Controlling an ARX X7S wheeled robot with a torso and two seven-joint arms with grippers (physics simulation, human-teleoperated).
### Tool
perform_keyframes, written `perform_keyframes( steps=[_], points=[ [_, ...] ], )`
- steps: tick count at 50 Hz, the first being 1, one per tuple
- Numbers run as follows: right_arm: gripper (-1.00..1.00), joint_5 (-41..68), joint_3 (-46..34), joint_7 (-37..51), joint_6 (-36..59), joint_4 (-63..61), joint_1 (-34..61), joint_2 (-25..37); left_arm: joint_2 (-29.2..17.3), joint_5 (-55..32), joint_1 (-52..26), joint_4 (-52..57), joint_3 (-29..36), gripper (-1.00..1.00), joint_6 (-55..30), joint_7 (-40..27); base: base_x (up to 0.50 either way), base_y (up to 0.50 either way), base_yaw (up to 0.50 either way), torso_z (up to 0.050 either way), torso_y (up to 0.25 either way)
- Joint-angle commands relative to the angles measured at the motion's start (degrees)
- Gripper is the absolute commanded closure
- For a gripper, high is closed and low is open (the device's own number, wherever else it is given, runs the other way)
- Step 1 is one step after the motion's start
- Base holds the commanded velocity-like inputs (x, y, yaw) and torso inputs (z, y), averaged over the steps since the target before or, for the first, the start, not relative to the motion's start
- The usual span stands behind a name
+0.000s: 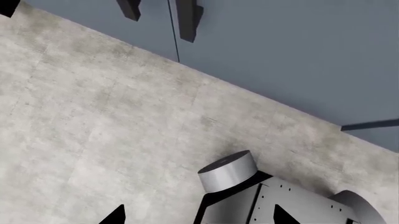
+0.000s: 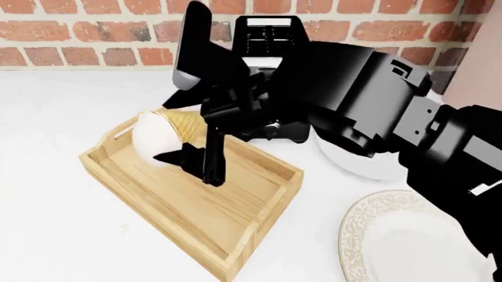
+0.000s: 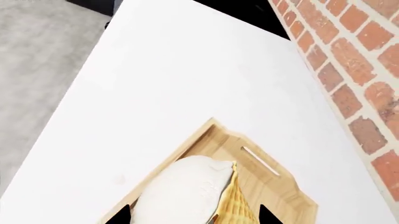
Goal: Move the dessert items from the plate to the tray.
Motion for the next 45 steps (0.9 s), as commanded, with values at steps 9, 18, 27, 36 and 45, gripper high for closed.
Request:
perform_keyframes(
  steps=[9,18,27,36,45],
  points=[
    [1.00,-5.69,-1.06,-0.91,-6.52,5.62,-3.23,-2.57,0.12,-0.08,-0.02,0.00,-0.98,-1.00,0.28,0.18,0.00,0.00,0.00,0.000,0.000],
    [1.00,-6.76,-1.83,-1.04,-7.86,6.68,-4.79,-3.46,0.16,0.00,-0.02,0.00,-1.31,-1.00,0.45,0.55,0.00,0.00,0.00,0.000,0.000],
    [1.00,-7.20,-2.28,-1.26,-8.30,7.13,-5.53,-3.68,0.15,0.13,0.05,0.00,-0.99,-1.00,0.89,1.08,0.00,0.00,0.00,0.000,0.000],
    [1.00,-7.31,-2.81,-0.96,-7.58,6.25,-5.73,-3.35,0.22,-0.25,-0.09,0.00,-2.16,-1.00,0.18,1.91,0.00,0.00,0.00,0.000,-0.097],
    [-1.00,-5.09,-1.50,-0.62,-4.71,5.01,-3.52,-2.75,0.23,0.10,-0.11,0.00,-2.34,-1.00,0.10,1.69,0.00,0.00,0.00,0.000,0.000]
  ],
)
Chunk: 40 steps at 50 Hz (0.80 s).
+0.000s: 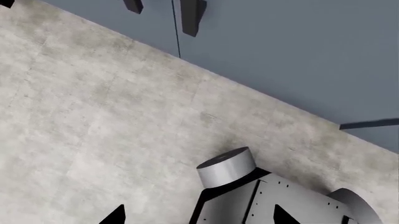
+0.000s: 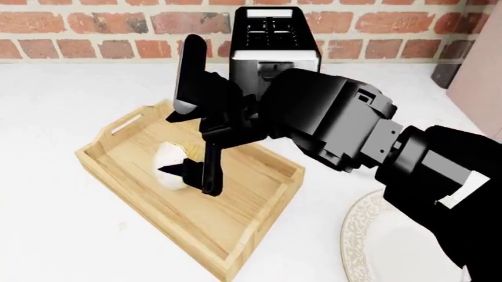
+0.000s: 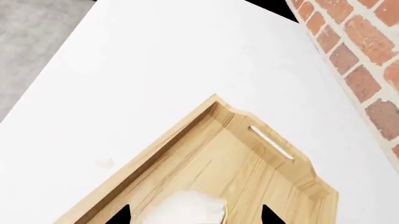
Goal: Move the dessert items from the plate to the tray.
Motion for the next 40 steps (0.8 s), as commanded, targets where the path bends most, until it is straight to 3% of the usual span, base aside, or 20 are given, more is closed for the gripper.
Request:
perform_keyframes(
  steps=[1,11,18,30,40],
  points=[
    [-1.00,1.24,1.48,0.04,1.60,-1.16,2.13,0.55,0.02,0.18,-0.04,0.00,-0.41,-1.00,-0.18,0.10,0.00,0.00,0.00,0.000,0.000],
    [-1.00,5.64,8.42,2.07,3.07,-5.43,9.77,3.57,0.02,0.15,-0.03,0.00,-0.33,-1.00,-0.10,0.39,0.00,0.00,0.00,0.000,0.000],
    [-1.00,11.64,13.06,5.72,9.46,-14.71,15.83,12.34,-0.05,0.33,-0.03,0.00,0.17,-1.00,-0.33,0.51,0.00,0.00,0.00,0.000,0.000],
    [-1.00,19.79,16.36,13.99,18.53,-25.80,16.71,28.24,-0.08,0.24,0.03,0.00,0.68,-1.00,0.00,0.46,0.00,0.00,0.00,0.000,0.000],
    [-1.00,28.82,20.85,30.55,20.92,-30.28,10.99,42.14,-0.15,0.19,-0.04,0.00,0.87,-1.00,-0.70,0.60,0.00,0.00,0.00,0.000,0.000]
  ],
)
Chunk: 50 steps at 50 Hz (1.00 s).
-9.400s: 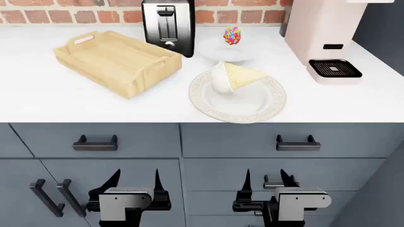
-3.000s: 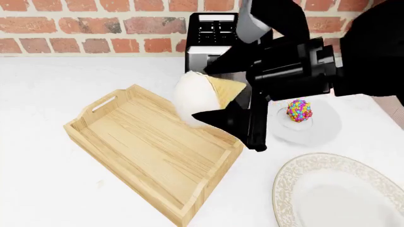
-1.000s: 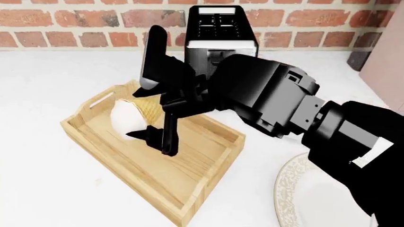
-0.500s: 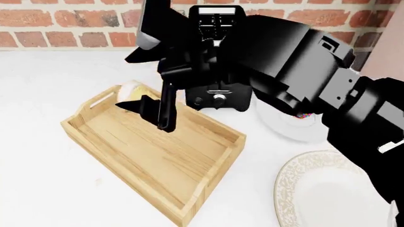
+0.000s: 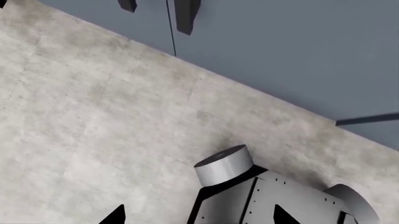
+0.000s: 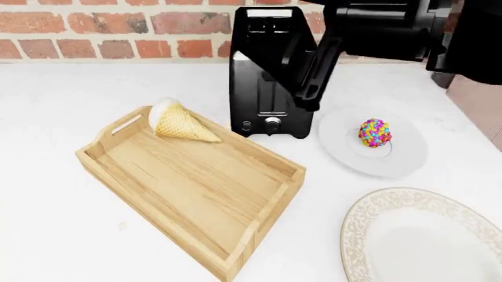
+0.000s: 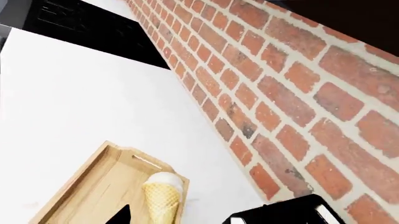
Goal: Move the dessert items from the plate to the tray.
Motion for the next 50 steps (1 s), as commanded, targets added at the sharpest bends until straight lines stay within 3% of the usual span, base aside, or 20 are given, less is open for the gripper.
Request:
perform_keyframes(
  steps=[1,14,18,32,44,50],
  points=[
    [-1.00,9.46,4.70,15.17,4.09,-5.85,-3.62,14.80,-0.06,-0.04,-0.05,0.00,0.25,-1.00,-0.56,0.08,0.00,0.00,0.00,0.000,0.000],
    [-1.00,17.12,5.27,31.11,-1.11,-13.32,-15.40,28.83,0.01,-0.21,-0.15,0.00,-0.74,-1.00,-1.01,0.14,0.00,0.00,0.00,0.000,0.000],
    [-1.00,14.85,3.04,32.36,-4.22,-16.31,-20.65,31.12,0.01,-0.14,-0.15,0.00,-0.82,-1.00,-1.05,0.22,0.00,0.00,0.00,0.000,0.000],
    [-1.00,9.55,0.17,37.18,-16.73,-17.01,-31.06,31.38,-0.04,0.01,-0.12,0.00,-0.27,-1.00,-0.99,-0.14,0.00,0.00,0.00,0.000,0.000],
    [-1.00,9.80,1.13,40.10,-18.46,-14.55,-31.20,30.01,-0.08,0.02,-0.11,0.00,0.06,-1.00,-1.06,-0.23,0.00,0.00,0.00,0.000,0.000],
    [-1.00,16.94,1.02,44.25,-11.68,-12.71,-28.75,28.07,-0.08,0.00,-0.09,0.00,0.18,-1.00,-0.95,-0.32,0.00,0.00,0.00,0.000,0.000]
  ],
)
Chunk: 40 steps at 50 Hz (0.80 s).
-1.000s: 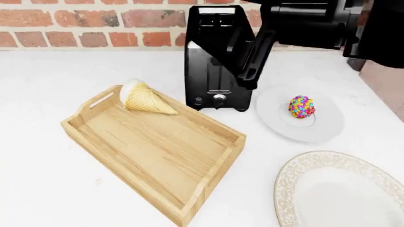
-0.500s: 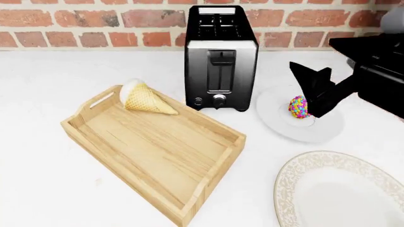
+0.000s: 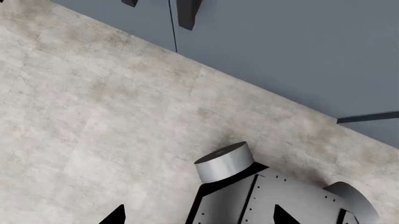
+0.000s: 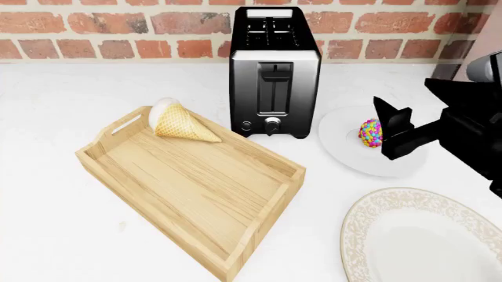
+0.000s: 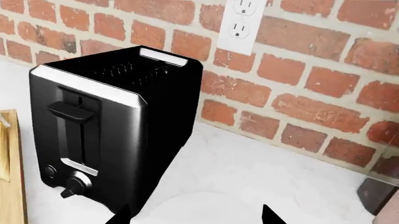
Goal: Move the dessert items from the plate to the tray.
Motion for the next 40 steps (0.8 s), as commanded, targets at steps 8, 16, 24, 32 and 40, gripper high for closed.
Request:
perform_keyframes(
  steps=[8,16,24,32,40],
  points=[
    [-1.00,9.03,-0.52,6.32,11.65,2.78,4.78,-3.62,-0.01,-0.05,0.05,0.00,0.33,-1.00,0.28,-0.20,0.00,0.00,0.00,0.000,0.000],
    [-1.00,9.37,-0.56,6.48,15.47,3.84,7.54,-5.17,-0.02,-0.04,0.05,0.00,0.41,-1.00,0.23,-0.11,0.00,0.00,0.00,0.000,0.000],
    [-1.00,6.77,-1.76,7.12,14.53,5.82,5.91,-7.28,-0.04,-0.01,0.04,0.00,0.53,-1.00,0.16,-0.09,0.00,0.00,0.00,0.000,0.000],
    [-1.00,4.61,-3.12,6.64,13.21,8.58,3.74,-10.11,-0.02,-0.10,0.03,0.00,0.34,-1.00,0.10,-0.16,0.00,0.00,0.00,0.000,0.000],
    [-1.00,3.45,-3.04,6.30,12.85,11.22,4.09,-11.38,-0.03,-0.08,0.03,0.00,0.38,-1.00,0.09,-0.21,0.00,0.00,0.00,0.000,0.000]
  ],
)
